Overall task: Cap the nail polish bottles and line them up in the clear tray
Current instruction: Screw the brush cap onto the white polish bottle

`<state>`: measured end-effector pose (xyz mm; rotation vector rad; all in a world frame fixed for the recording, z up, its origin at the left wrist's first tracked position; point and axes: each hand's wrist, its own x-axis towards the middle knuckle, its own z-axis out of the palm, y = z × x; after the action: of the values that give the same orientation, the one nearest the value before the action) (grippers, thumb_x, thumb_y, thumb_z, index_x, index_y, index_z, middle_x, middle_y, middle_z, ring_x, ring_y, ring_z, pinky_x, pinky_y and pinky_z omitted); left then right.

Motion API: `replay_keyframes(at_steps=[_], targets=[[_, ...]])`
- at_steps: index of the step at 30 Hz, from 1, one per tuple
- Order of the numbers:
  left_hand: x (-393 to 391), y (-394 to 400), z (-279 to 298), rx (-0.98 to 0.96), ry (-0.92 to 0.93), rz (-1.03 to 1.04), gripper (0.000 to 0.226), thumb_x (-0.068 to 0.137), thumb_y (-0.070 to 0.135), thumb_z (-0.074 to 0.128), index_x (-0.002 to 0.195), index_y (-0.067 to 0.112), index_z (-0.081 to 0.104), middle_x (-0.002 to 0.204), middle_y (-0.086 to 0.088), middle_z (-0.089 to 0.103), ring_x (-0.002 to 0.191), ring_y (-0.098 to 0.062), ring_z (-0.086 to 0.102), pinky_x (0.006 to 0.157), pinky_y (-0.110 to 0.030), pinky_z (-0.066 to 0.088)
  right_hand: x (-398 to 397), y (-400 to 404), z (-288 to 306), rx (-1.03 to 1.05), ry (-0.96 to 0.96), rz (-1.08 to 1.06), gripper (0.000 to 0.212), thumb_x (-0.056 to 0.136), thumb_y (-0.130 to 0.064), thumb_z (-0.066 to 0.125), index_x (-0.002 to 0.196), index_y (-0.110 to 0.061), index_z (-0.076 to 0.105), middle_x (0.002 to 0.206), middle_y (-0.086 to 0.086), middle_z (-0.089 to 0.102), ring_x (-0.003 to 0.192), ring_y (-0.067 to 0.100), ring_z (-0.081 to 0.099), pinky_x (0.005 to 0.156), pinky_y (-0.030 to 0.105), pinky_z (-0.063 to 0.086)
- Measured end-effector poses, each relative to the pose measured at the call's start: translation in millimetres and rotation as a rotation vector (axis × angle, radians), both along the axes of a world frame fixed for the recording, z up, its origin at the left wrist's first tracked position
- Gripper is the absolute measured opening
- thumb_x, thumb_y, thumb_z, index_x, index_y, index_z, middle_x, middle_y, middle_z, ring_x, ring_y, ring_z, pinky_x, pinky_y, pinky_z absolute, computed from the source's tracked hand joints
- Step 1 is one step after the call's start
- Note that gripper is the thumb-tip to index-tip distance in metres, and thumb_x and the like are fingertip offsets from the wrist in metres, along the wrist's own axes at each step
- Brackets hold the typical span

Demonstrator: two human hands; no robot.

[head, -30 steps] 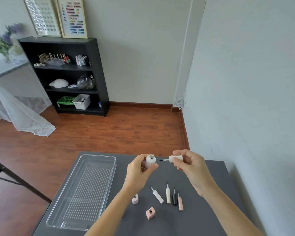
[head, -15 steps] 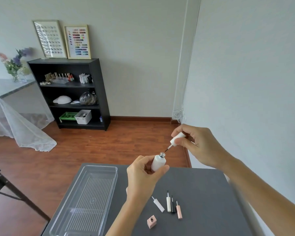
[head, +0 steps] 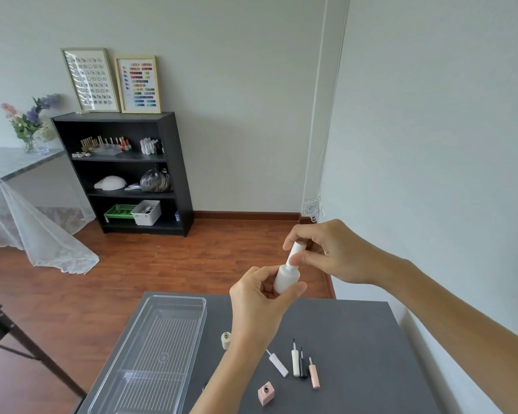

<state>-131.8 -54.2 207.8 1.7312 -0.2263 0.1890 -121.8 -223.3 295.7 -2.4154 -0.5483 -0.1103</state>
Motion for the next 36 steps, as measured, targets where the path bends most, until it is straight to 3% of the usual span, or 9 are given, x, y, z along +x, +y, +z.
replay_keyframes(at_steps=[6, 9, 12, 16, 23, 27, 30, 33, 36], targets=[[6.8, -8.1, 24.8, -0.055, 0.016, -0.043, 0.023, 0.068, 0.036, 0.089, 0.088, 0.031, 0.078, 0.076, 0.001, 0.073, 0.059, -0.006, 0.061, 0.055, -0.011, 0.046, 10.6, 4.7, 24.7, -0.038, -0.081, -0.128, 0.06, 0.075, -0.07, 0.055, 0.073, -0.01, 0.059, 0.063, 0.002, 0.056, 0.055, 0.01, 0.046, 0.056, 0.02, 0.039], [12.0, -13.0, 39.3, -0.114, 0.031, -0.079, 0.022, 0.071, 0.038, 0.086, 0.089, 0.029, 0.078, 0.074, 0.004, 0.075, 0.057, -0.001, 0.058, 0.055, -0.014, 0.046, 12.3, -5.3, 43.4, 0.146, 0.069, -0.006, 0.04, 0.087, -0.052, 0.054, 0.111, -0.024, 0.069, 0.106, -0.012, 0.073, 0.099, -0.006, 0.065, 0.086, 0.015, 0.05], [17.0, -16.2, 51.0, -0.147, 0.055, -0.139, 0.017, 0.073, 0.037, 0.085, 0.085, 0.027, 0.079, 0.068, 0.007, 0.072, 0.059, -0.005, 0.055, 0.057, -0.017, 0.046, 15.5, -16.8, 56.5, 0.316, 0.161, 0.146, 0.026, 0.097, -0.011, 0.057, 0.121, -0.013, 0.067, 0.114, -0.002, 0.073, 0.113, 0.009, 0.066, 0.091, 0.017, 0.05], [20.8, -17.3, 63.2, -0.134, 0.051, -0.186, 0.016, 0.073, 0.036, 0.085, 0.082, 0.024, 0.079, 0.068, -0.001, 0.072, 0.055, -0.005, 0.054, 0.056, -0.014, 0.046, 18.2, -17.0, 65.8, 0.392, 0.119, 0.116, 0.016, 0.091, -0.005, 0.065, 0.106, -0.004, 0.072, 0.096, 0.01, 0.077, 0.095, 0.019, 0.073, 0.08, 0.02, 0.053], [22.1, -24.5, 77.1, -0.076, -0.101, -0.041, 0.018, 0.07, 0.033, 0.088, 0.077, 0.038, 0.072, 0.073, 0.005, 0.075, 0.055, -0.01, 0.06, 0.053, -0.011, 0.049, 20.7, 1.6, 61.8, 0.261, -0.333, -0.367, 0.062, 0.052, -0.066, 0.077, 0.062, -0.009, 0.053, 0.047, 0.004, 0.055, 0.039, 0.008, 0.048, 0.042, 0.013, 0.04], [27.4, -22.4, 82.1, -0.098, -0.069, -0.062, 0.017, 0.07, 0.038, 0.087, 0.081, 0.031, 0.077, 0.072, 0.006, 0.075, 0.054, 0.0, 0.057, 0.05, -0.009, 0.046, 19.8, -6.6, 65.6, 0.244, -0.197, -0.185, 0.051, 0.078, -0.065, 0.054, 0.096, -0.019, 0.063, 0.092, -0.013, 0.068, 0.084, -0.004, 0.062, 0.077, 0.015, 0.046], [30.0, -21.0, 83.2, -0.111, -0.048, -0.077, 0.017, 0.07, 0.04, 0.086, 0.081, 0.03, 0.077, 0.071, 0.009, 0.075, 0.055, -0.001, 0.058, 0.051, -0.01, 0.046, 17.5, -17.8, 67.8, 0.394, 0.044, 0.06, 0.036, 0.097, -0.022, 0.055, 0.133, -0.017, 0.057, 0.134, -0.008, 0.062, 0.126, 0.004, 0.056, 0.105, 0.024, 0.045], [29.6, -22.3, 83.9, -0.105, -0.062, -0.067, 0.016, 0.069, 0.039, 0.086, 0.08, 0.03, 0.078, 0.07, 0.005, 0.075, 0.052, 0.0, 0.055, 0.05, -0.011, 0.045, 18.2, -18.6, 68.1, 0.502, 0.009, 0.067, 0.028, 0.09, -0.001, 0.064, 0.115, -0.013, 0.071, 0.111, 0.004, 0.075, 0.106, 0.016, 0.071, 0.092, 0.026, 0.055], [27.2, -25.6, 84.0, -0.095, -0.088, -0.055, 0.016, 0.07, 0.038, 0.086, 0.08, 0.031, 0.077, 0.07, 0.004, 0.075, 0.053, 0.0, 0.058, 0.052, -0.012, 0.047, 17.9, -12.2, 70.9, 0.548, -0.103, -0.087, 0.023, 0.068, -0.027, 0.084, 0.086, -0.016, 0.074, 0.076, 0.002, 0.076, 0.07, 0.013, 0.072, 0.067, 0.021, 0.056]])
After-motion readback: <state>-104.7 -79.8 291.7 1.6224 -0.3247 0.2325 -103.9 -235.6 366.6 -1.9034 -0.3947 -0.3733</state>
